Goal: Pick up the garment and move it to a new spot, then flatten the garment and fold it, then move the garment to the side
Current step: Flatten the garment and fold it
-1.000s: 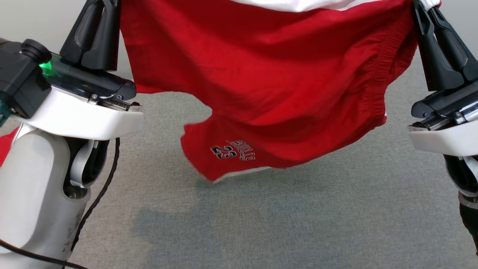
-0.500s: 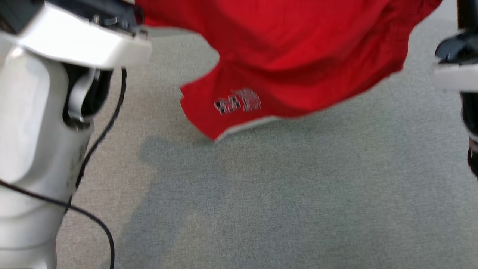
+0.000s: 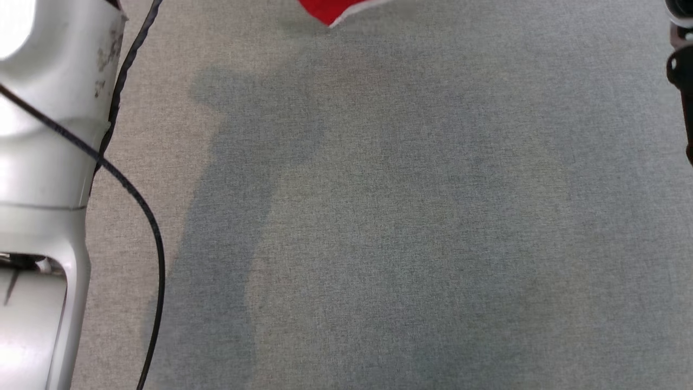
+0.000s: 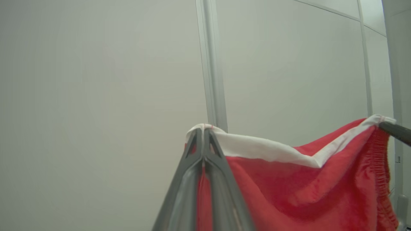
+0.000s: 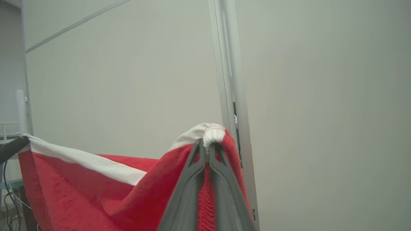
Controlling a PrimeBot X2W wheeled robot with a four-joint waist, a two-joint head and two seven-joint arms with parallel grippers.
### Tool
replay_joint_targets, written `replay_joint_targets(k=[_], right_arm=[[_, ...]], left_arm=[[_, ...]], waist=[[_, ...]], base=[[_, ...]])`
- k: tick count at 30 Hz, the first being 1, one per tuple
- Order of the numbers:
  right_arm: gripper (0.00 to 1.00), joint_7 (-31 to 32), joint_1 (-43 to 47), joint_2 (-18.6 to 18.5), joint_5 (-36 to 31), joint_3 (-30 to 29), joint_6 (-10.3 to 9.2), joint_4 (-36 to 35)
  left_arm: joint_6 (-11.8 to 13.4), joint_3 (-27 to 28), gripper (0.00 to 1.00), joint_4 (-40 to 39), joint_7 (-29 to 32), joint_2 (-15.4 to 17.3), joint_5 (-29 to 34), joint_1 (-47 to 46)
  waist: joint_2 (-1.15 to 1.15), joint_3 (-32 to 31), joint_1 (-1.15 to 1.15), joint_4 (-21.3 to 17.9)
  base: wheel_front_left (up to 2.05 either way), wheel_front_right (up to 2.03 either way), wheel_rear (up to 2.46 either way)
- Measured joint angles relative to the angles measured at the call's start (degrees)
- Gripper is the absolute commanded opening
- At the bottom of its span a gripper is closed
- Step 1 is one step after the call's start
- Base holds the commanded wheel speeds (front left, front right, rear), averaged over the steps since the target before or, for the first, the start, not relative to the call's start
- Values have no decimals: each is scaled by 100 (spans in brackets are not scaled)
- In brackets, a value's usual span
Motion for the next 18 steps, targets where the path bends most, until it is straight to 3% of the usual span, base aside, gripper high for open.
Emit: replay_joint_targets(k=[6,14,18], right_arm=[[0,-60,-444,325,424,147,0,1210],[0,-66,-243,370,734,479,0,1897],[0,-66,-19,360,849,811,0,2050]], left_arm=[[-136,-81,0,1433,-66,-256,-186,-271],[-211,-145,0,2554,-102,-394,-599,-166],[-227,-318,0,2710,-110,-471,-888,155]], waist=[[0,59,0,22],[0,251,0,41],[0,293,0,34]], base=[[0,0,0],[0,0,0],[0,0,0]])
